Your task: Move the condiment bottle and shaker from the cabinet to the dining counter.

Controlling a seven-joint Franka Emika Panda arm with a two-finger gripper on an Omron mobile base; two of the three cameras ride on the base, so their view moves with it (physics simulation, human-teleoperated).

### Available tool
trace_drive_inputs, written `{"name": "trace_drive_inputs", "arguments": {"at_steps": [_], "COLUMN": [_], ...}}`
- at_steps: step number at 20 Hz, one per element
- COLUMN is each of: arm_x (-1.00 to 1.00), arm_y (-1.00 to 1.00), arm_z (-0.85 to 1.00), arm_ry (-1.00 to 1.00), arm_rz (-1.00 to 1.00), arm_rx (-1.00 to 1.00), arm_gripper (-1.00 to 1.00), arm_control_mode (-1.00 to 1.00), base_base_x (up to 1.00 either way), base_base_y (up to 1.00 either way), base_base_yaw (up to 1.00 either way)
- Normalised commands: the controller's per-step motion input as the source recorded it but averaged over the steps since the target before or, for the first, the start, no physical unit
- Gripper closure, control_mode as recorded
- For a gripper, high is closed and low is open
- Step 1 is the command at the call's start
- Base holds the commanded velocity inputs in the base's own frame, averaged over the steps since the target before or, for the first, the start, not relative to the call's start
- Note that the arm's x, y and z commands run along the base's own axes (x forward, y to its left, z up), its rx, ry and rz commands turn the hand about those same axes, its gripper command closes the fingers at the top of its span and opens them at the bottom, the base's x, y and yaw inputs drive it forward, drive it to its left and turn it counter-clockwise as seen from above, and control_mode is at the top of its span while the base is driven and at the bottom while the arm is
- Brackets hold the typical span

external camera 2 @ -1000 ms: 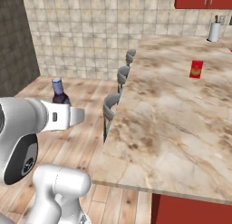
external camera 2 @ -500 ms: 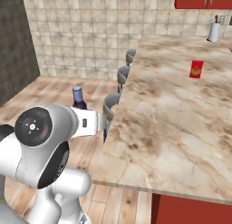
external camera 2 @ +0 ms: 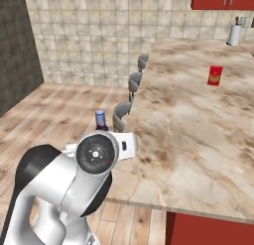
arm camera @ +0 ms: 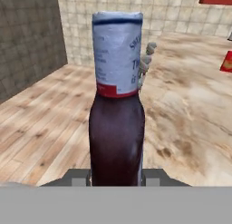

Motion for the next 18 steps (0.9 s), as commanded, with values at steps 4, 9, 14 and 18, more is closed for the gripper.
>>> {"name": "trace_drive_inputs", "arguments": {"at_steps": [4,9,14,18], "arm_x": [0.0,0.0,0.0,0.0], "arm_y": [0.0,0.0,0.0,0.0], "arm_z": [-0.41,-0.38,-0.54,-0.67], "arm_ry": [-0.15,-0.18,-0.17,-0.13], "arm_rz": [0.07,0.01,0.0,0.0], "arm_rx": [0.0,0.0,0.0,0.0], "arm_gripper": [1.0,1.0,1.0,1.0], "arm_control_mode": [-1.0,-1.0,-1.0,-1.0], "base_base_x": [0.0,0.0,0.0,0.0], "base_base_y": [0.0,0.0,0.0,0.0], "base_base_yaw": [0.0,0.0,0.0,0.0]}}
